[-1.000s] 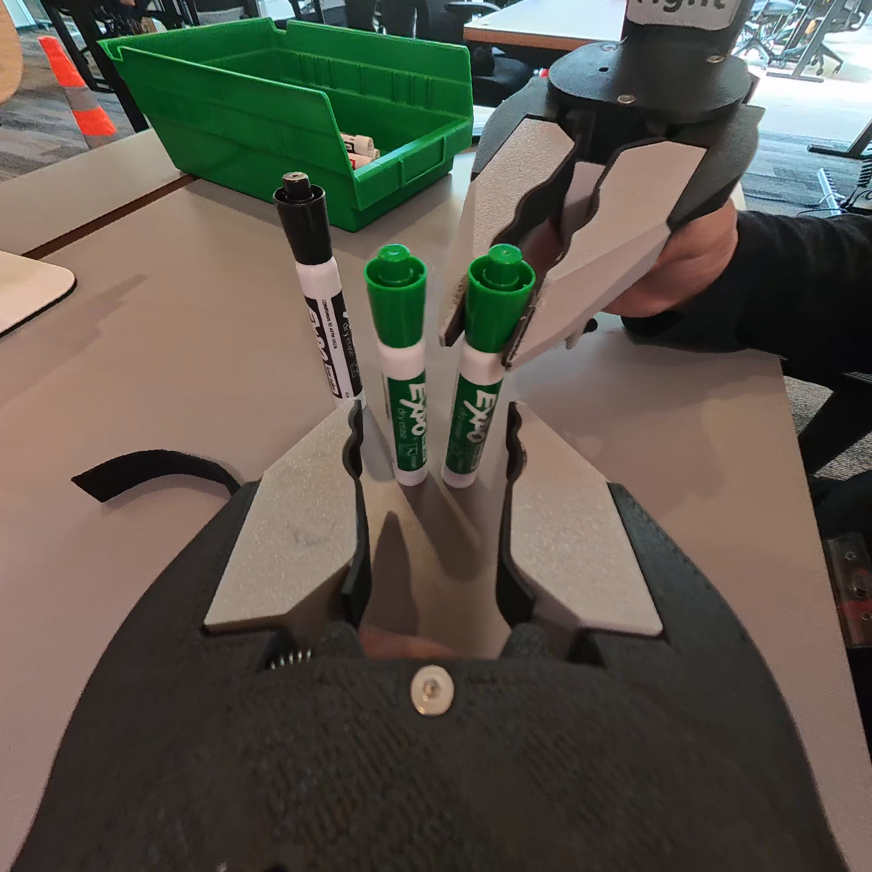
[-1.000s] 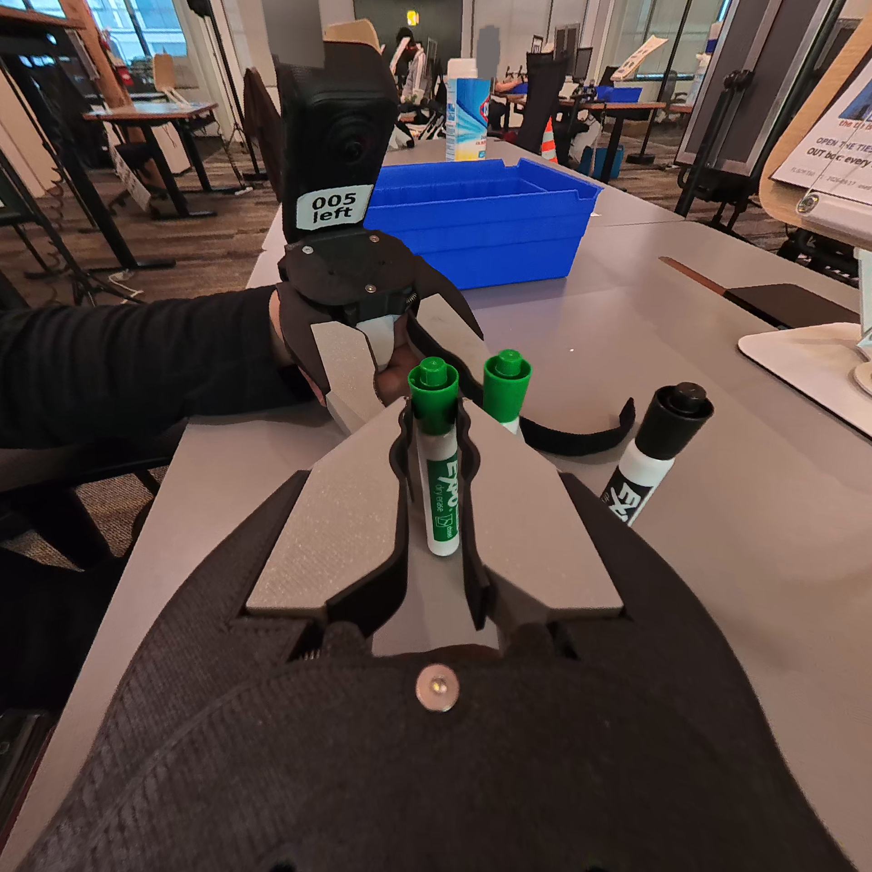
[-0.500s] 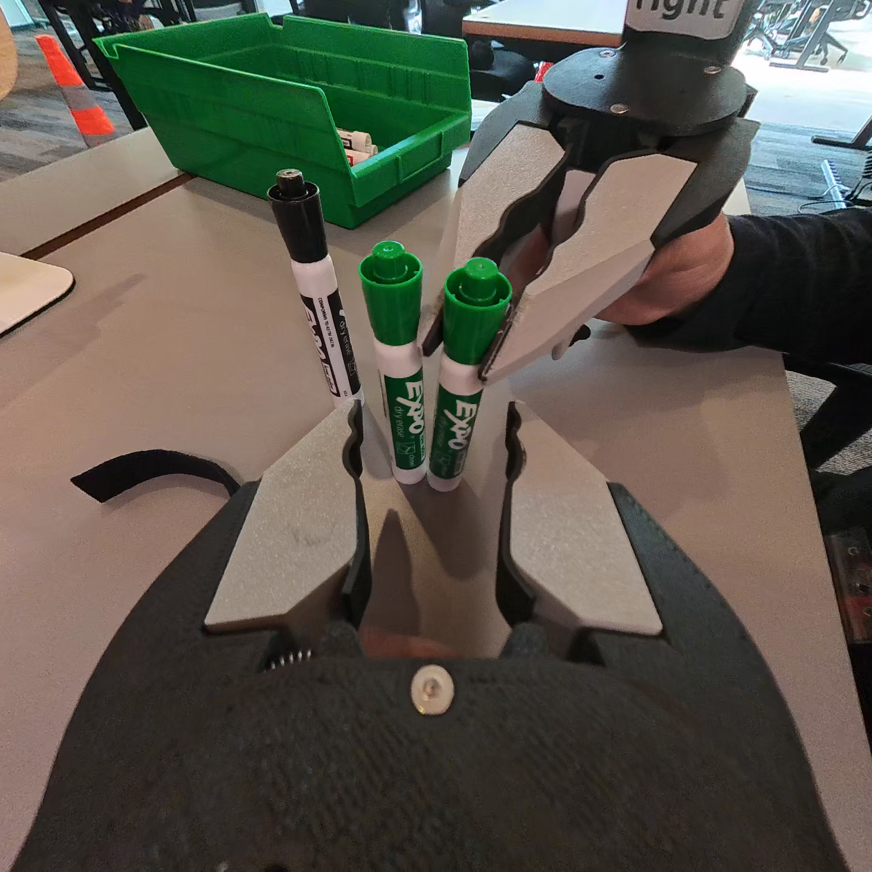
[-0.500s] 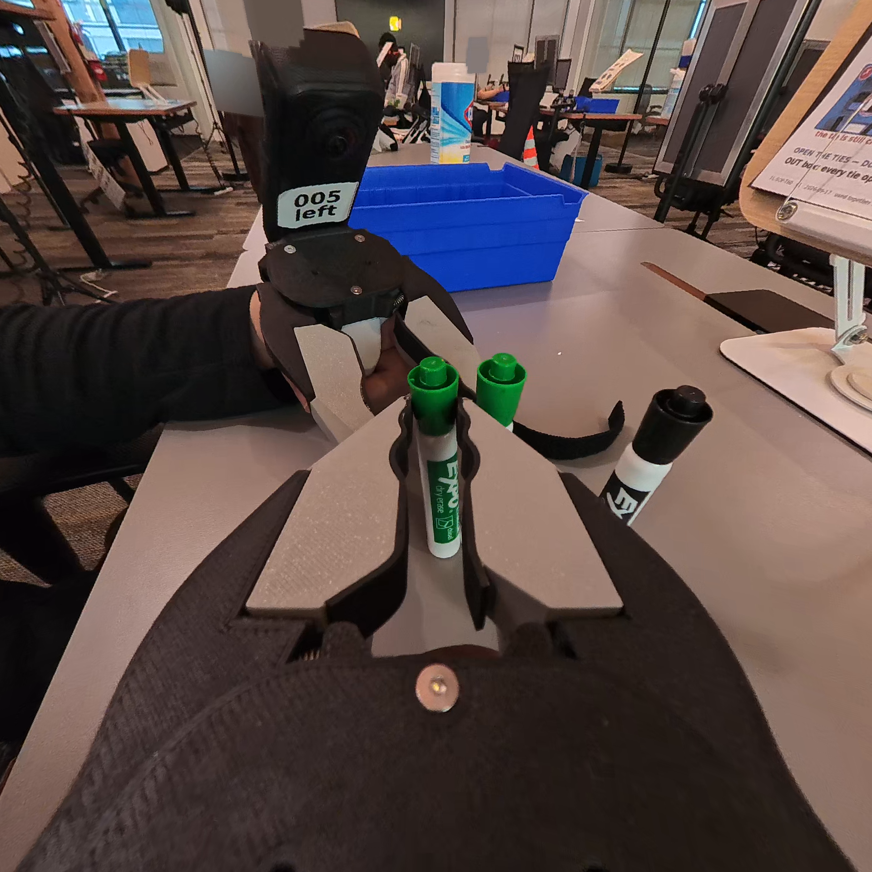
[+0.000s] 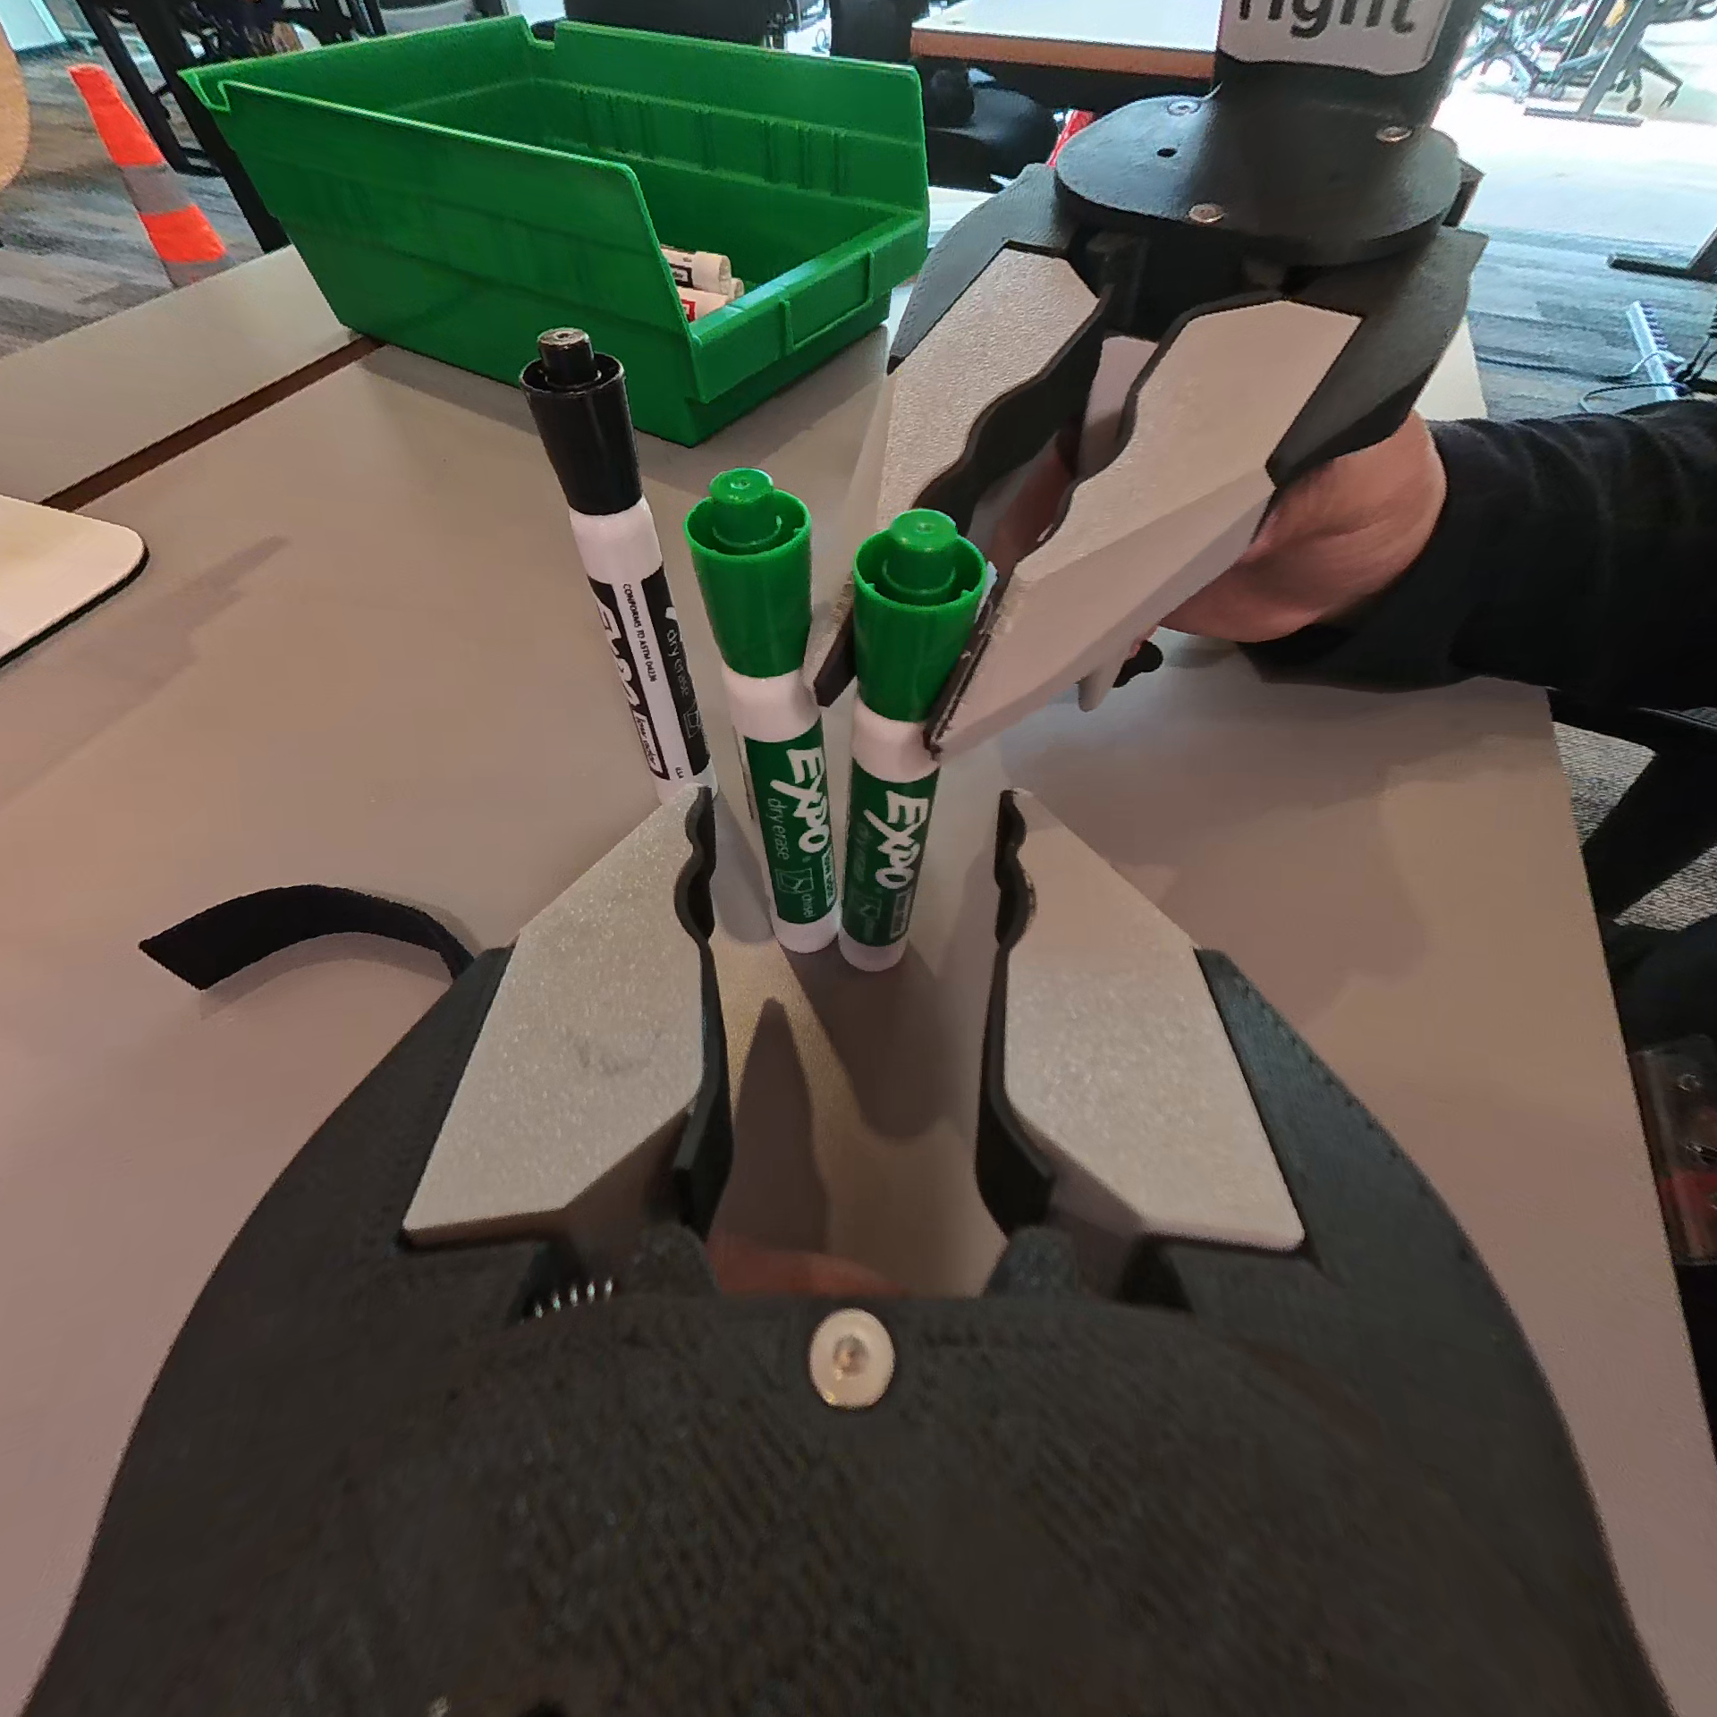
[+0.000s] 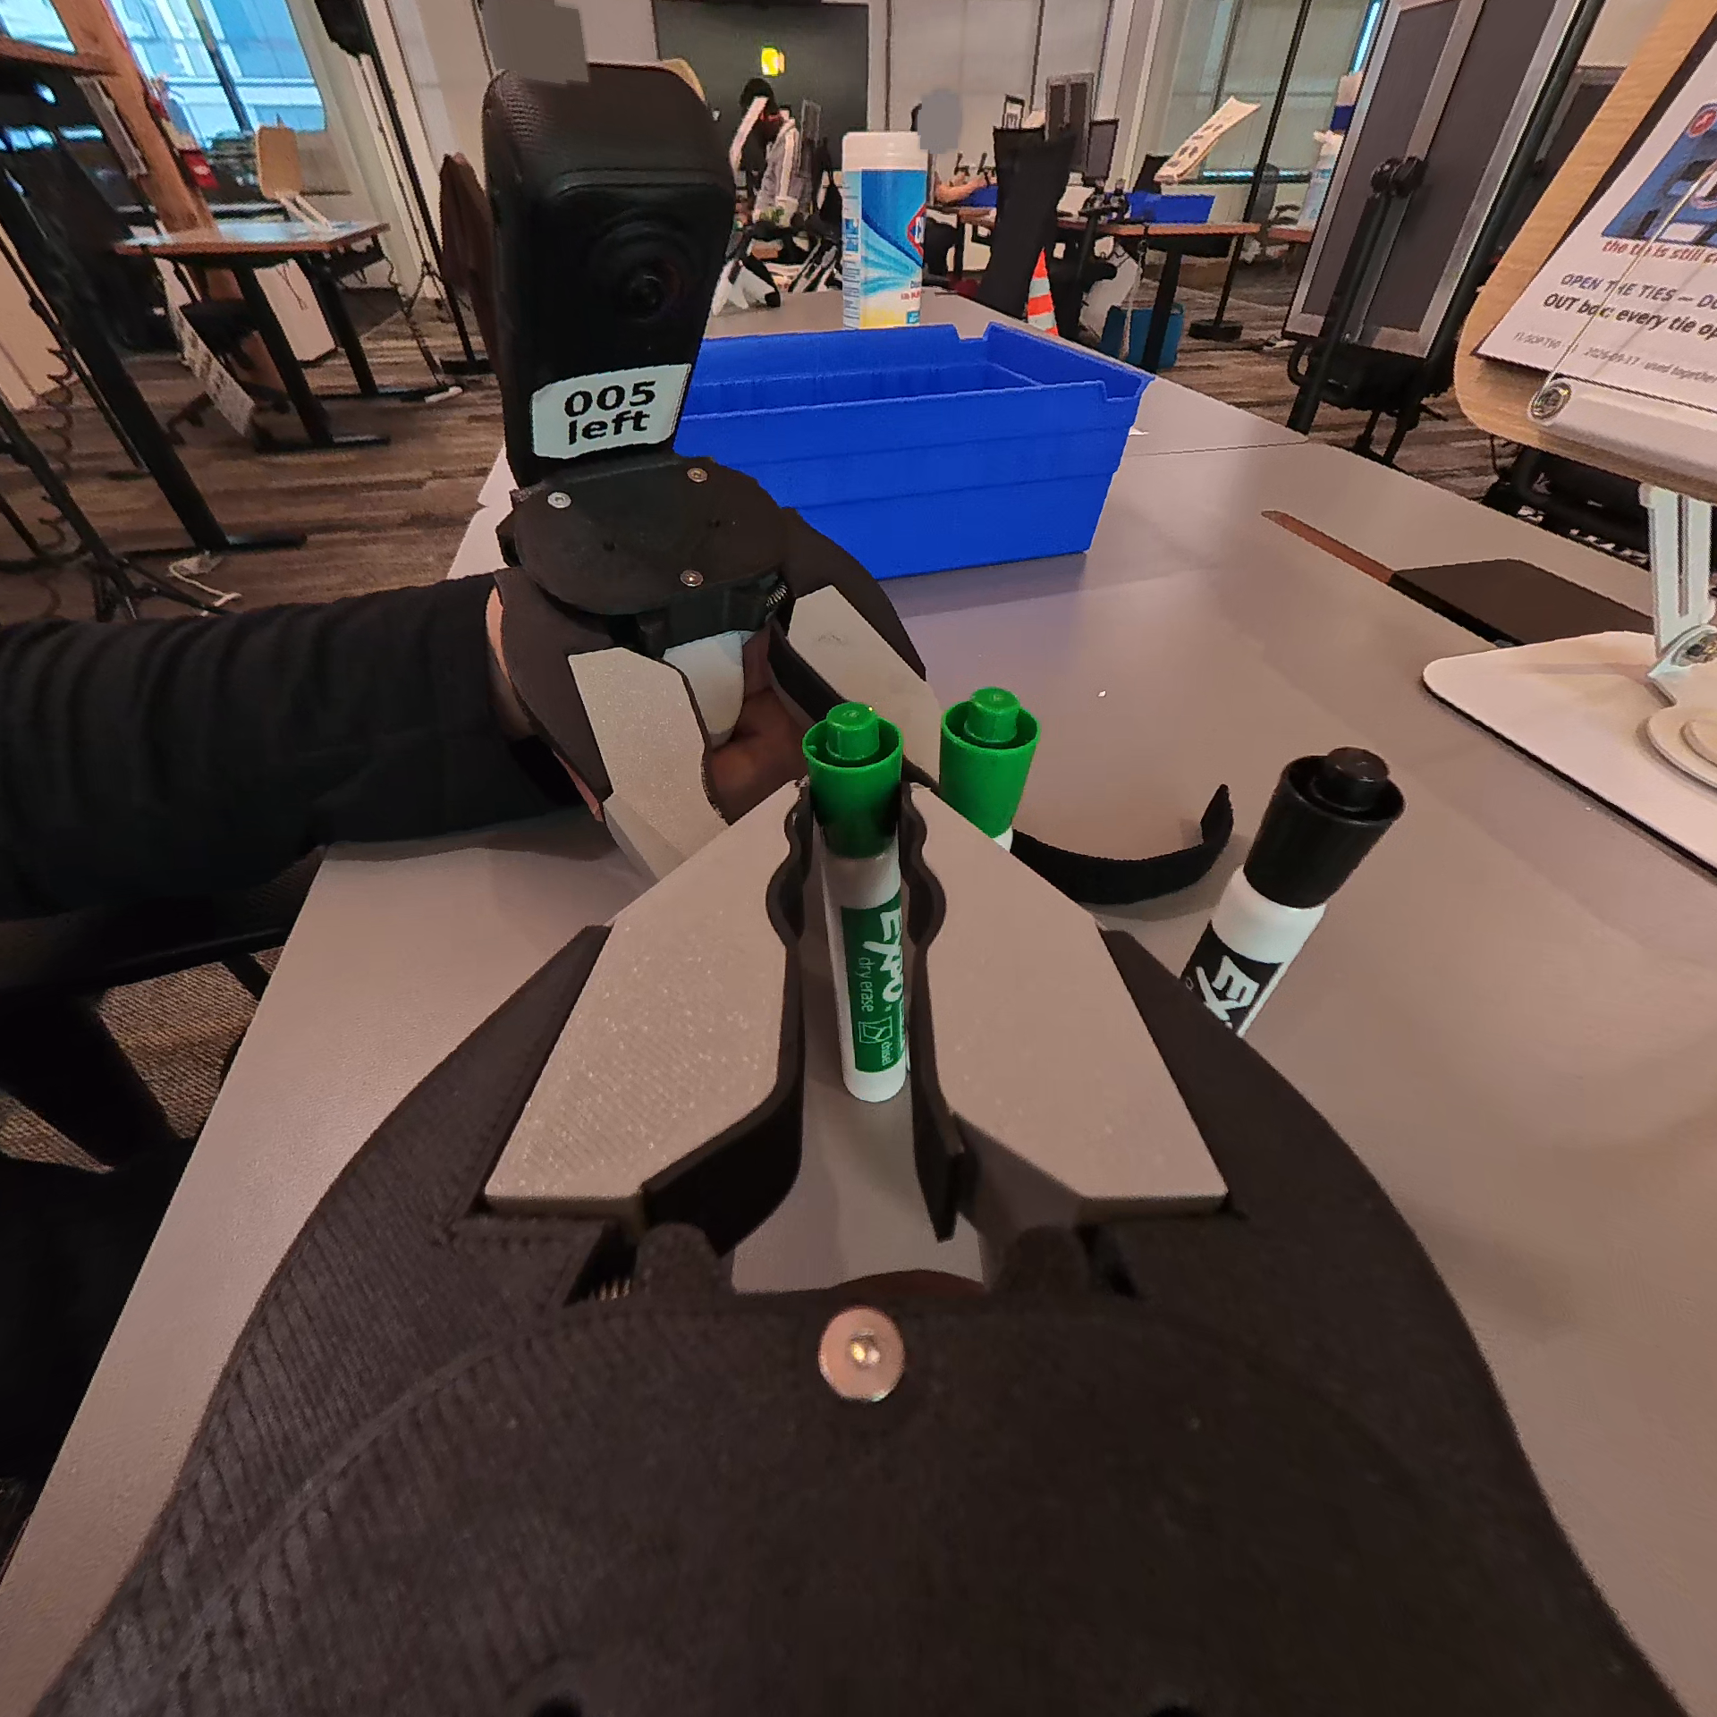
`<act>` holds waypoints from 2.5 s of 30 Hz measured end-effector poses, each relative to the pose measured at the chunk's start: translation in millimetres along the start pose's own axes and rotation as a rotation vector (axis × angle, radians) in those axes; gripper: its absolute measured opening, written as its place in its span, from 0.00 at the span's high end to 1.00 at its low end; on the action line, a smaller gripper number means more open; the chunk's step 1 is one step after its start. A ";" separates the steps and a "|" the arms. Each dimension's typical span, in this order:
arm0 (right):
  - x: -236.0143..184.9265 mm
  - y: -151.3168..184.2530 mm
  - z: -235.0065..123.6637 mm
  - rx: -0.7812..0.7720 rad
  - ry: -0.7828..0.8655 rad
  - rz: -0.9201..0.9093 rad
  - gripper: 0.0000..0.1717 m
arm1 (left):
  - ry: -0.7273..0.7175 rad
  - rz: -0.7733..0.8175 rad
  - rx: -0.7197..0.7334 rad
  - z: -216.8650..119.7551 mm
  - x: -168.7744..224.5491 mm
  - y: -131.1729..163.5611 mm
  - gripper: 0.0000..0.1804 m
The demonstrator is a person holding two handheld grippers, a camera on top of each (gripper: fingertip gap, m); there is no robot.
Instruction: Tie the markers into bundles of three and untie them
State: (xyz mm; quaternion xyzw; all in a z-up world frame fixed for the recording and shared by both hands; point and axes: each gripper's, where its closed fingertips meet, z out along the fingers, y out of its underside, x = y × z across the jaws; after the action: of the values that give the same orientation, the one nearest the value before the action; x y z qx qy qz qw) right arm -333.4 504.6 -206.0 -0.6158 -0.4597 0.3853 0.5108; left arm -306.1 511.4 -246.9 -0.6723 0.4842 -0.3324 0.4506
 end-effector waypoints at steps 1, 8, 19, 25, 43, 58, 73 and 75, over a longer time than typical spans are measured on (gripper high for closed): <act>0.2 0.0 -0.2 0.001 -0.001 0.003 0.92 | 0.000 0.000 -0.001 0.1 0.2 0.1 0.68; 0.6 0.3 -1.0 0.004 -0.008 0.015 0.89 | 0.003 0.002 -0.004 0.3 1.0 0.6 0.68; -0.2 -3.3 -4.7 0.015 -0.007 0.003 0.86 | 0.003 0.004 -0.005 0.6 1.0 0.7 0.67; -0.4 -6.9 -8.2 0.027 -0.003 -0.009 0.85 | 0.004 0.000 -0.004 0.5 1.4 0.6 0.67; -0.7 -16.6 -19.8 0.079 -0.005 -0.011 0.83 | 0.007 -0.006 -0.006 0.5 2.0 1.0 0.68; 1.2 -19.8 -23.1 0.096 0.005 -0.011 0.80 | 0.007 -0.008 -0.005 0.2 2.1 0.9 0.68; 2.5 -21.9 -26.1 0.108 0.013 -0.010 0.80 | 0.008 -0.005 -0.012 0.6 3.2 1.9 0.68; 2.8 -22.2 -26.5 0.110 0.015 -0.009 0.80 | 0.008 -0.005 -0.012 0.6 3.1 1.8 0.68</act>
State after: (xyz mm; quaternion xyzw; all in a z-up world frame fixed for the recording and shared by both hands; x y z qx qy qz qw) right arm -311.4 501.2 -179.3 -0.5876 -0.4369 0.4030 0.5490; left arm -305.3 508.4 -248.7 -0.6749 0.4861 -0.3333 0.4440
